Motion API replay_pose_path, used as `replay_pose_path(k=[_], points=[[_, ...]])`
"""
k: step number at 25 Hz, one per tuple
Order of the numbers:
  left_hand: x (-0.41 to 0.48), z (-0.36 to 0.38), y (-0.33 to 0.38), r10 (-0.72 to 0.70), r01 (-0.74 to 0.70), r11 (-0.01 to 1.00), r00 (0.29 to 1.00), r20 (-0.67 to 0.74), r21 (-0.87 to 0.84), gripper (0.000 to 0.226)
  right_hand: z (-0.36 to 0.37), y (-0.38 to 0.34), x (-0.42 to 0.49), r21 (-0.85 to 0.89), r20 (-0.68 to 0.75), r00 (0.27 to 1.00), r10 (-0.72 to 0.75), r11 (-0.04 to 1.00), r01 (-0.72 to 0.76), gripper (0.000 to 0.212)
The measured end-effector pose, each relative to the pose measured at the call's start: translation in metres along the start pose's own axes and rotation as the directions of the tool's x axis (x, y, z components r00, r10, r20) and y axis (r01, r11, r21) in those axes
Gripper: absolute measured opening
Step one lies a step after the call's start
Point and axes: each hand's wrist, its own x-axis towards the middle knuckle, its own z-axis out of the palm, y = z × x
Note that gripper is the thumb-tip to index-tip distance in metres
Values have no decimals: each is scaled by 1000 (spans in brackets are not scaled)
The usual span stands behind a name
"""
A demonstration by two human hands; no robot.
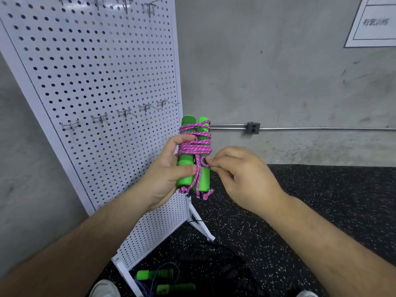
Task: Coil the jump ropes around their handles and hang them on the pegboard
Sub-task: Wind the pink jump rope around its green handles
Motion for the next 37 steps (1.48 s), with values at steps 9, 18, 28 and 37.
replay_pose_path(k=[9, 18, 28, 37], points=[[0, 1, 1, -12, 19, 992, 998, -57, 121, 67, -7, 3, 2, -119, 61, 989, -134, 983, 141, 15], [1, -1, 1, -8, 13, 995, 999, -48, 101, 65, -4, 3, 2, -51, 37, 996, -86, 995, 87, 15], [-1, 1, -3, -4, 4, 999, 1000, -5, 36, 60, -6, 0, 2, -58, 72, 992, -108, 992, 112, 13], [-1, 1, -3, 21, -21, 995, 1000, 6, 97, 59, 0, -16, -3, 372, 83, 936, 341, 861, -347, 15]])
